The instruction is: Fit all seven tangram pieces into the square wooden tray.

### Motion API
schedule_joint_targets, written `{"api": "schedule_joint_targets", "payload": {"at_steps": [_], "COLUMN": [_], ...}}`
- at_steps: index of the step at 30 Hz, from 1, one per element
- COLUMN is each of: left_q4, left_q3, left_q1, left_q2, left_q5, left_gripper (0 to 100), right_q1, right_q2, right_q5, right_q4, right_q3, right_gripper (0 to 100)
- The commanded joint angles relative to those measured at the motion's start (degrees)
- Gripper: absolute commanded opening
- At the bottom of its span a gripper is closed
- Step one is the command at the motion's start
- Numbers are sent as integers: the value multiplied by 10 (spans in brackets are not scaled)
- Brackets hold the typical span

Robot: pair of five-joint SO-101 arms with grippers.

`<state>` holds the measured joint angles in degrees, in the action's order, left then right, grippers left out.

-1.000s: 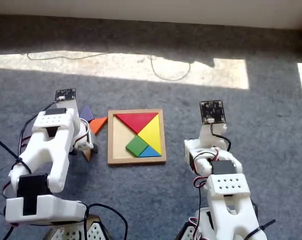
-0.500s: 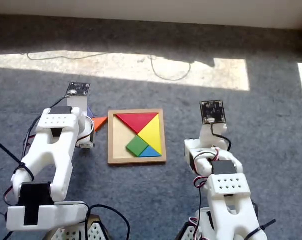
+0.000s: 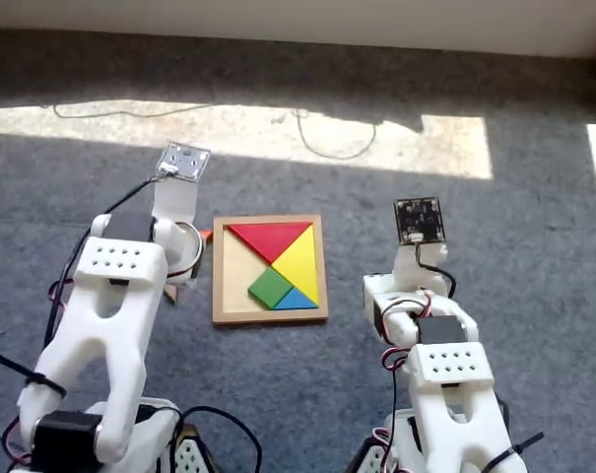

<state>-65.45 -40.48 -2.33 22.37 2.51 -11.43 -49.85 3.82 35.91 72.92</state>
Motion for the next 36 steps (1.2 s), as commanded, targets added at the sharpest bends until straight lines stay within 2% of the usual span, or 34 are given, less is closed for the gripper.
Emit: {"api": "schedule_joint_targets", "payload": {"at_steps": [1, 6, 9, 16, 20, 24, 36], "left_q4": [-4, 1, 5, 100, 94, 95, 112], "left_q3": [12, 12, 16, 23, 51, 55, 57], "left_q1": [-41, -116, -136, -147, -146, -145, -140], "left_q2": [22, -26, -78, -202, -211, -211, -232], "left_q5": [-45, -112, -115, -120, -120, -162, -164], "left_gripper": [154, 319, 308, 270, 248, 252, 248], "right_q1": [3, 3, 3, 3, 3, 3, 3], "right_q2": [-9, -9, -9, -9, -9, -9, -9], "right_q5": [7, 7, 7, 7, 7, 7, 7], "right_q4": [-12, -12, -12, -12, -12, -12, -12], "right_q3": [0, 0, 0, 0, 0, 0, 0], "right_gripper": [10, 10, 10, 10, 10, 10, 10]}}
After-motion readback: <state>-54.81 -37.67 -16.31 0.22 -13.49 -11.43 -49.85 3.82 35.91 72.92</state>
